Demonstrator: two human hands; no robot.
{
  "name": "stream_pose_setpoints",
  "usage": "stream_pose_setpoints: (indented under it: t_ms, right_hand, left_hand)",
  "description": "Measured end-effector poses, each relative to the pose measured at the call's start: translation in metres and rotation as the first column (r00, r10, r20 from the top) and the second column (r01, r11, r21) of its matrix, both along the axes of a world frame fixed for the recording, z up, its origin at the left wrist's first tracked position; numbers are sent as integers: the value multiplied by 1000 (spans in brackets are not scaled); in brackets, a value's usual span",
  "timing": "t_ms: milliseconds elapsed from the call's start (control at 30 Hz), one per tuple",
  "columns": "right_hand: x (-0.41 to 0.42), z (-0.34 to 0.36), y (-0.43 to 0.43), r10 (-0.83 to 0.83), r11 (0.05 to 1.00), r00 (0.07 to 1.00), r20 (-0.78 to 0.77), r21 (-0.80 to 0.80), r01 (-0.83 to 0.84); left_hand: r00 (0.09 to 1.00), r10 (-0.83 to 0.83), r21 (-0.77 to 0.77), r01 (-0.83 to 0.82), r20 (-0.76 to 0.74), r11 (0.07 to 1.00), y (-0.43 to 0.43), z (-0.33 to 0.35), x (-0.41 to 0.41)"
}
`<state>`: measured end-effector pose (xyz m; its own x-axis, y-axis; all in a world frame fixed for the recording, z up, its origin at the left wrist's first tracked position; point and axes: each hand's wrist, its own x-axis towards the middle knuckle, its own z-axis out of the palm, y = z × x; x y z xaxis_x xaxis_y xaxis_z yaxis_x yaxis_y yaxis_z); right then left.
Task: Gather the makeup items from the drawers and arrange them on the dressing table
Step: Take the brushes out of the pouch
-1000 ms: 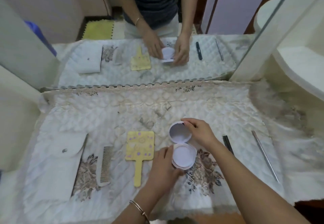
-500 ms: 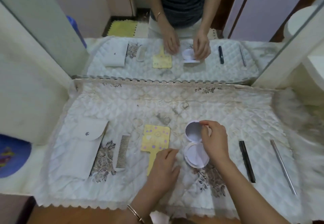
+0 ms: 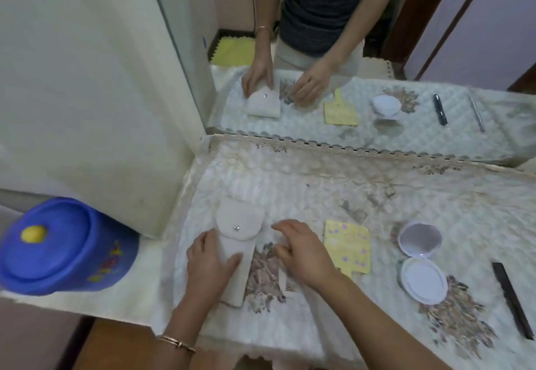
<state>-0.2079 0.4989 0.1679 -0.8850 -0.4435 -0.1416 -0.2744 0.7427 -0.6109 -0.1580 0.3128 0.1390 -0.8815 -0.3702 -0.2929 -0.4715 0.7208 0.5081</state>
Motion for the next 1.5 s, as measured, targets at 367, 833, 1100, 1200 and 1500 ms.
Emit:
stream_pose_setpoints:
  t_ms: [367,833,1100,1200,1500]
  right_hand:
    - [-38,-8,-54,138,983,981,-134,136,-120]
    - [-69,41,-43,-468,849,883,-35,-296,438]
    - [-30,58,-45,-243,810,933,265,-474,345]
    - [-12,61,-37,-108,862,981,162,-476,173]
    - [0,49,-42,172,968,984,-41,-180,-176]
  left_hand:
    - [999,-41,354,48,-25,934,-22,-4,-25]
    - [996,-74,820,8,42,572,-21,45,-5]
    - [999,-32,855,33,-19,518,-10,56,12]
    - [1000,-15,872,23,-18,488,-12,59,19]
    - [1000,-8,842,10,-6,539,-12,58,29]
